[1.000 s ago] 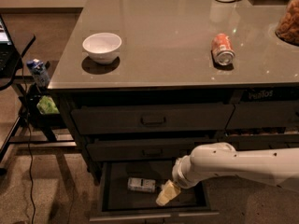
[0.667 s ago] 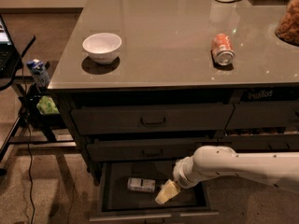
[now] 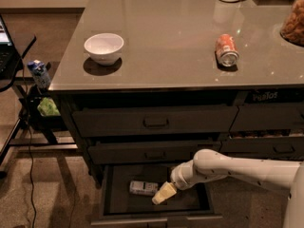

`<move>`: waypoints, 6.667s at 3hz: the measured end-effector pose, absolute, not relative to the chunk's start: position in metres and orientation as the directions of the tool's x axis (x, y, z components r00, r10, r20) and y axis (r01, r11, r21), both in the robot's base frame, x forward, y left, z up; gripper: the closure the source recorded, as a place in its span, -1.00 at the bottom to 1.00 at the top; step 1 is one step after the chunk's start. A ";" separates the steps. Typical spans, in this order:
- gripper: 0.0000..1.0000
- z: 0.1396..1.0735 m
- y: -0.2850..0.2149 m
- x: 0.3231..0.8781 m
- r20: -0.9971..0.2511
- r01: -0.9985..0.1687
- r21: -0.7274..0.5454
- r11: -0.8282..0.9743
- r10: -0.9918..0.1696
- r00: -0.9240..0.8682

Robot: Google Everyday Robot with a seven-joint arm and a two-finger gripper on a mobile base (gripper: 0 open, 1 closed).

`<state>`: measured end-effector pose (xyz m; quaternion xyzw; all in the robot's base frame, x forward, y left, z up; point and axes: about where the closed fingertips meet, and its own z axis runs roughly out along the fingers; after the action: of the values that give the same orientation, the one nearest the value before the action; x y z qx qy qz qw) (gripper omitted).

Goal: Pick blue plastic bottle from bottom drawer and place on counter

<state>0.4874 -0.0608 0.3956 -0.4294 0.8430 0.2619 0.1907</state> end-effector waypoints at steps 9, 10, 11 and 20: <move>-1.00 0.240 0.010 0.524 -0.587 -0.800 0.337 0.497 -0.553 -0.591; -1.00 0.231 0.016 0.535 -0.596 -0.809 0.314 0.498 -0.560 -0.576; -1.00 0.220 0.018 0.546 -0.599 -0.815 0.299 0.497 -0.567 -0.565; 0.34 0.132 0.004 0.572 -0.543 -0.826 0.316 0.467 -0.624 -0.561</move>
Offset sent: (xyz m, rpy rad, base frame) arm 0.0035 0.0120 -0.0774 -0.0546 0.0152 -0.0059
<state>0.5724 0.0037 0.1324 -0.4329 0.8375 0.2815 0.1790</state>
